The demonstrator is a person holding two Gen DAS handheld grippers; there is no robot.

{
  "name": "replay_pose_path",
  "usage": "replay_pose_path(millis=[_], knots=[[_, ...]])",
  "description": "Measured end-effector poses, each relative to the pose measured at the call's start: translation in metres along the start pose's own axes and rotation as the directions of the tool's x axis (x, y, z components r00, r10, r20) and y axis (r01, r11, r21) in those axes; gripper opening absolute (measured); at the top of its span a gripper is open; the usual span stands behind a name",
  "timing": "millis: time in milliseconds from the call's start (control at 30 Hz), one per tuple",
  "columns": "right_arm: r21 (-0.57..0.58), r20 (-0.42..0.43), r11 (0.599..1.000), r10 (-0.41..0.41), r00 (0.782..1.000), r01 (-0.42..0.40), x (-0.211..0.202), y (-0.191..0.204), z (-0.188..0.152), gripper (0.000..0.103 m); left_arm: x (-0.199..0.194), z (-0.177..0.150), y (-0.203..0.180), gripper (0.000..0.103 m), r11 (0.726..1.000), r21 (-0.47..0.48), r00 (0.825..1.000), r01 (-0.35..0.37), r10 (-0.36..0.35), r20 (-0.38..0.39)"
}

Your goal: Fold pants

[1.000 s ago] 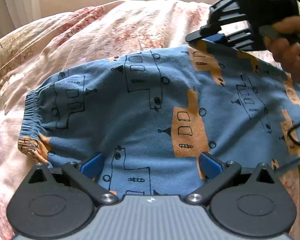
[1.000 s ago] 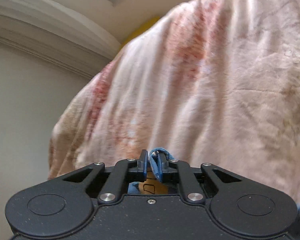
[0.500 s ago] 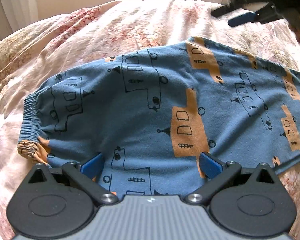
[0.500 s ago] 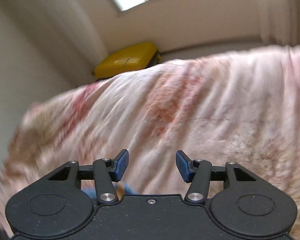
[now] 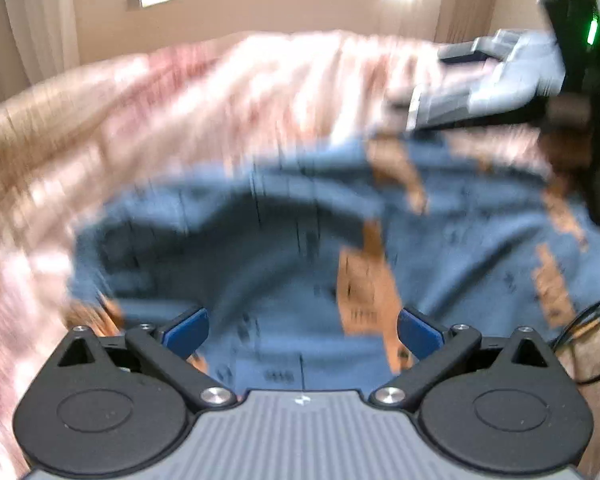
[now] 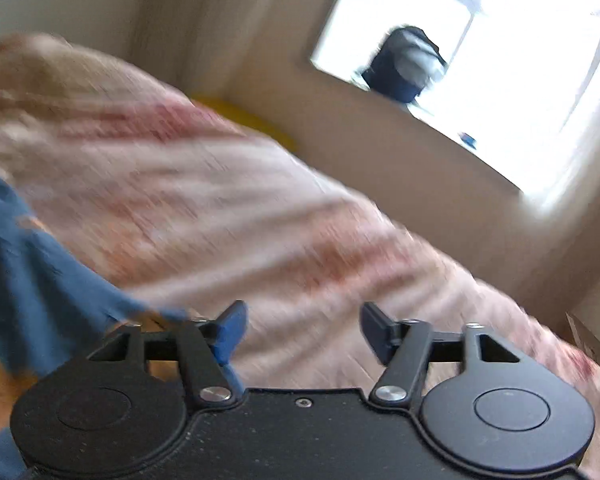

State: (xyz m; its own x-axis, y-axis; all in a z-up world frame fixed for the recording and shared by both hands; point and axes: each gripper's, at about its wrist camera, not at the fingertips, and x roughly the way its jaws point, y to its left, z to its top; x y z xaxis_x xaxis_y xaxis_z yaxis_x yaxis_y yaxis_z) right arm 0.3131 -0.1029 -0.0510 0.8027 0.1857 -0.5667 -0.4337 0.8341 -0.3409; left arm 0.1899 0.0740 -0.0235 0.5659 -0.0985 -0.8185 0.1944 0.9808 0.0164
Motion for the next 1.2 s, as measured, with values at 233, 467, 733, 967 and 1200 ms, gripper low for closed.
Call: replay_pose_path(millis=[233, 467, 733, 967, 1200], knots=[[0.060, 0.076, 0.998, 0.027, 0.997, -0.031, -0.006, 0.010, -0.014, 0.092, 0.015, 0.010, 0.057, 0.102, 0.924, -0.371, 0.989, -0.090, 0.126, 0.072], [-0.092, 0.029, 0.996, 0.000, 1.000, 0.002, 0.013, 0.054, -0.024, 0.096, 0.055, 0.016, 0.045, 0.102, 0.920, -0.237, 0.949, -0.313, 0.311, -0.046], [0.030, 0.042, 0.984, -0.179, 0.983, 0.178, -0.009, 0.018, -0.019, 0.099, 0.044, 0.009, 0.053, 0.102, 0.920, -0.288, 0.964, -0.267, 0.260, -0.065], [-0.117, -0.064, 0.991, -0.067, 0.996, 0.060, -0.015, 0.050, -0.040, 0.102, 0.041, 0.005, 0.053, 0.102, 0.921, -0.295, 0.967, -0.253, 0.245, -0.064], [-0.129, -0.222, 0.955, -0.291, 0.931, 0.267, -0.048, -0.009, -0.072, 0.102, 0.042, 0.006, 0.053, 0.102, 0.922, -0.287, 0.965, -0.260, 0.252, -0.068]])
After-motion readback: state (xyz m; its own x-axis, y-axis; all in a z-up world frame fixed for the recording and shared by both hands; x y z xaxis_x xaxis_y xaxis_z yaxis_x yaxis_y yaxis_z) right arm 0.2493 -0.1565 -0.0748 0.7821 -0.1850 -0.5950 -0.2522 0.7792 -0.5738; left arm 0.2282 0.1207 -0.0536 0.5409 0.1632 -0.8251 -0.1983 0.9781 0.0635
